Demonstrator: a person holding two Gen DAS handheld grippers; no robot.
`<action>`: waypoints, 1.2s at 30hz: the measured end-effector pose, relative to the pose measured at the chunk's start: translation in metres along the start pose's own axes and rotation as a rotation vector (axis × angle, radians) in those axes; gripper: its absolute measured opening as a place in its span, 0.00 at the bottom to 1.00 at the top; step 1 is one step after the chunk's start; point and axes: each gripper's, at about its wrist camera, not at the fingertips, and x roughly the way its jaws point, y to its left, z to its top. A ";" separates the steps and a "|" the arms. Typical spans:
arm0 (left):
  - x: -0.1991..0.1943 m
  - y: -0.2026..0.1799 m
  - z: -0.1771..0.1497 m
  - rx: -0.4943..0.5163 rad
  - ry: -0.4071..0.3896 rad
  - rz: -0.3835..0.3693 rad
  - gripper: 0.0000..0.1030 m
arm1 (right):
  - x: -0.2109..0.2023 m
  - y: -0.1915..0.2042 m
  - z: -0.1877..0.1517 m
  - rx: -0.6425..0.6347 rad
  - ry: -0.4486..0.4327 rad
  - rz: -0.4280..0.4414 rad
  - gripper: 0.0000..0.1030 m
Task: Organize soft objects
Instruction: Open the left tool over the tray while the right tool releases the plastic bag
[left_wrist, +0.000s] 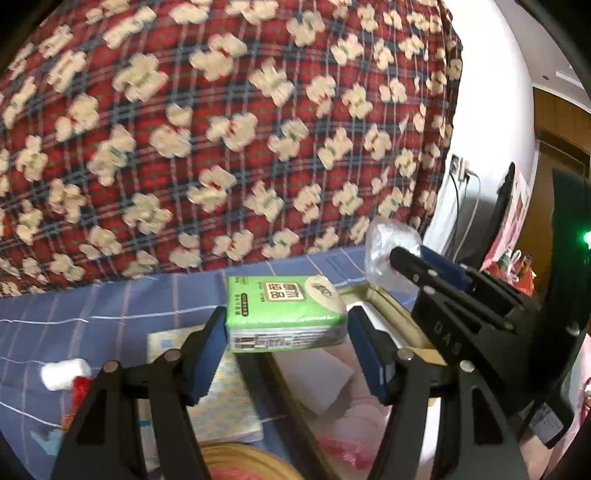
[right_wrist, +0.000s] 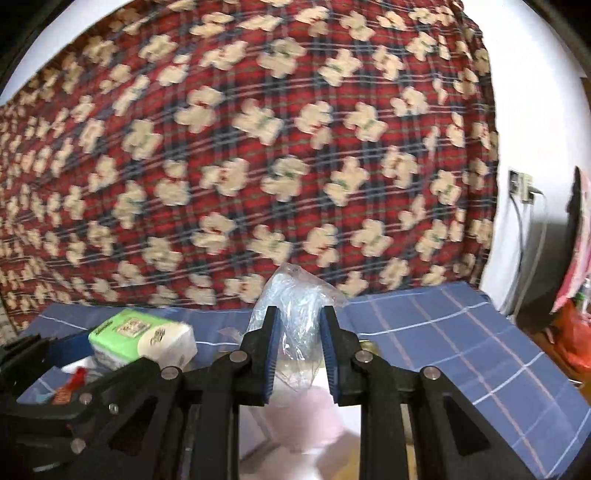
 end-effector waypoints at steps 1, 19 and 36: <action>0.005 -0.004 0.000 0.008 0.012 -0.002 0.63 | 0.002 -0.004 0.000 0.005 0.008 -0.009 0.24; 0.046 -0.033 -0.019 0.115 0.152 -0.060 0.63 | 0.032 -0.036 -0.012 0.026 0.147 -0.112 0.24; 0.041 -0.039 -0.019 0.154 0.137 -0.082 0.67 | 0.032 -0.036 -0.012 0.034 0.148 -0.088 0.57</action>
